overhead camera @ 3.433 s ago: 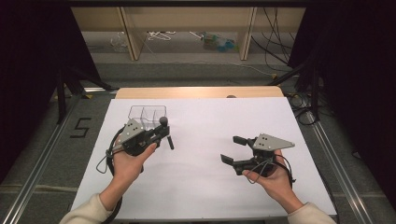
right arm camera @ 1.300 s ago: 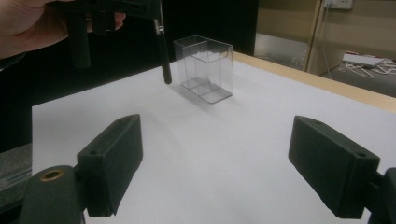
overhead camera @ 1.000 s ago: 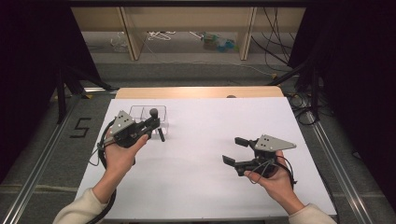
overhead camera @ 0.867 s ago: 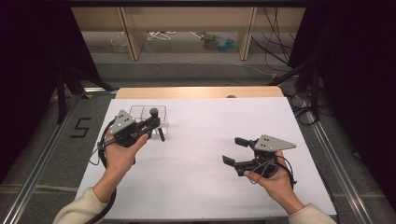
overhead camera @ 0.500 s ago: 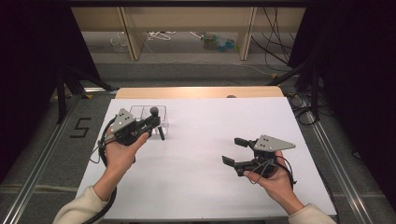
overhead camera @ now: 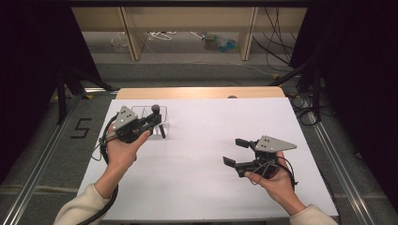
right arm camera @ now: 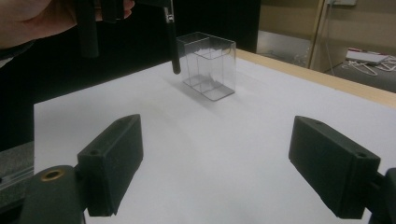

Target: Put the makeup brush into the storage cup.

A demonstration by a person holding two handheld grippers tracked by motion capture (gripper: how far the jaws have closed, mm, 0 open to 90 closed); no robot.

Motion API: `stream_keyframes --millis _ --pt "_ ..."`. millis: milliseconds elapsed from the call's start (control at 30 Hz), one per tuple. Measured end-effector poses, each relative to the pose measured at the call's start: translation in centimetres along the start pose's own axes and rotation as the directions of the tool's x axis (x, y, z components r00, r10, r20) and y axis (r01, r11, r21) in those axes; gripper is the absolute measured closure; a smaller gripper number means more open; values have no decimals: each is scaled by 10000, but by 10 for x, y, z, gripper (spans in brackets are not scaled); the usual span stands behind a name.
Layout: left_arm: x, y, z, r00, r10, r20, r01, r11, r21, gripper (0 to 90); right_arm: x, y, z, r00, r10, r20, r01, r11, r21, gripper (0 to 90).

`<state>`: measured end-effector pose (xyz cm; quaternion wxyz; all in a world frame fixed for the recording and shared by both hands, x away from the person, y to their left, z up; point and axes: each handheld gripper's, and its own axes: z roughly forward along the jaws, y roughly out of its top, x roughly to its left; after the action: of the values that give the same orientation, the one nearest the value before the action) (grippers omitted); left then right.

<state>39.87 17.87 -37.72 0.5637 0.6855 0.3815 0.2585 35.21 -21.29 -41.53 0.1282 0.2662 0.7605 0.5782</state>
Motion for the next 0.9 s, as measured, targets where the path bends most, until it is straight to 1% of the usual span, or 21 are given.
stream_keyframes --millis 67,233,333,367,633,667,700,733,767,800,833,867,900 --pt "1 1 0 10000 95 -6 -95 10000 20 780 0 0 0 10000 30 3 -30 10000 12 185" --pt "1 3 1 10000 66 -58 -66 10000 39 780 0 0 -1 10000 21 14 -21 10000 22 185" --pt "2 4 2 9999 132 -36 -132 9999 57 780 0 1 -2 9999 -61 104 60 9999 133 184" --pt "2 4 2 9999 136 -55 -136 9999 52 780 0 0 0 10000 16 -6 -16 10000 -9 185" --pt "3 7 3 9998 145 -114 -145 9999 -11 780 0 0 0 10000 28 -16 -28 10000 11 184" --pt "4 8 2 9992 358 -188 -354 9992 185 780 0 0 0 10000 25 -19 -25 10000 10 184" --pt "4 8 4 9994 308 -137 -309 9995 -67 780 0 0 0 10000 27 -22 -27 10000 8 184" --pt "4 8 4 9995 298 -118 -299 9995 -73 780 0 0 0 10000 28 -21 -28 10000 9 184" --pt "3 8 4 9998 150 -128 -150 9999 32 780 0 0 0 10000 40 -29 -39 10000 9 184" --pt "4 8 4 9997 200 -137 -200 9998 29 780 0 0 0 10000 29 -18 -29 10000 6 184" --pt "4 8 5 9998 149 -140 -149 9999 24 780 0 0 0 10000 28 -13 -28 10000 4 184" --pt "5 9 6 9993 314 -181 -315 9995 -58 780 0 0 0 10000 36 -20 -36 10000 10 184" --pt "6 9 6 9993 318 -201 -319 9995 -50 780 0 0 0 10000 30 -32 -30 10000 6 184"
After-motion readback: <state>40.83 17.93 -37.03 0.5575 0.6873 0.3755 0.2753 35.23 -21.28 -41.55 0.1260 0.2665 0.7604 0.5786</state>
